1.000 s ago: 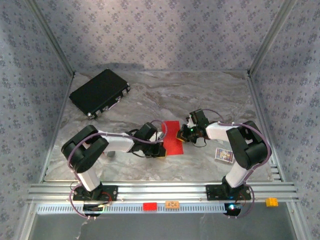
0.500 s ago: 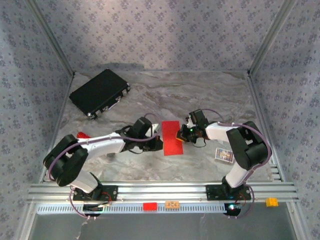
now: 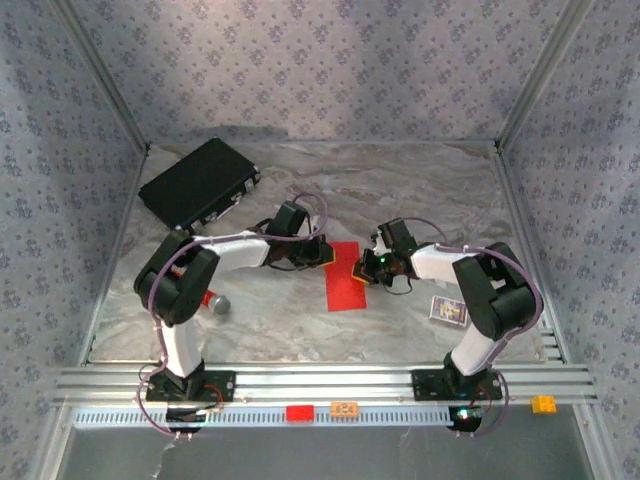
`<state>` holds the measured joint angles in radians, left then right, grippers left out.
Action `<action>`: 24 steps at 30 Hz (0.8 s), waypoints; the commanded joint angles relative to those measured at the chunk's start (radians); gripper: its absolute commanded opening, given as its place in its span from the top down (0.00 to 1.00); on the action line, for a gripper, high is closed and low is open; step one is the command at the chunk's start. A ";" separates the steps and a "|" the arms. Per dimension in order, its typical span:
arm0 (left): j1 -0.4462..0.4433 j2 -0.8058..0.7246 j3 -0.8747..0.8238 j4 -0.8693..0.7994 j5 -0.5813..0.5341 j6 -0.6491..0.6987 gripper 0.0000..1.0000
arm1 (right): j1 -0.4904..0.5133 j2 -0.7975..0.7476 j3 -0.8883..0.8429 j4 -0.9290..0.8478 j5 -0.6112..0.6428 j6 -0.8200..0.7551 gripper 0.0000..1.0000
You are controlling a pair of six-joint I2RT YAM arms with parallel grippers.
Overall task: Fold a paper plane with a square sheet of paper (pick it up from the middle)
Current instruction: First fold the square sheet of paper in half at the center of the table.
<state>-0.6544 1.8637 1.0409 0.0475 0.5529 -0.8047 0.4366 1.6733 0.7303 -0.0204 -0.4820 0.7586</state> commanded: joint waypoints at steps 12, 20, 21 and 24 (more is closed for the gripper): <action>0.033 0.118 0.024 -0.075 -0.033 0.023 0.96 | 0.006 0.033 -0.035 -0.154 0.086 -0.024 1.00; 0.039 0.088 0.131 -0.122 -0.002 0.028 0.94 | 0.006 0.031 -0.031 -0.158 0.085 -0.029 1.00; 0.038 0.098 0.147 -0.129 0.001 0.031 0.93 | 0.006 0.032 -0.031 -0.159 0.085 -0.029 1.00; 0.042 0.131 0.180 -0.134 0.004 0.029 0.93 | 0.006 0.032 -0.028 -0.159 0.083 -0.030 1.00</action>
<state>-0.6170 1.9678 1.1774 -0.0566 0.5529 -0.7940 0.4366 1.6733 0.7311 -0.0231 -0.4820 0.7502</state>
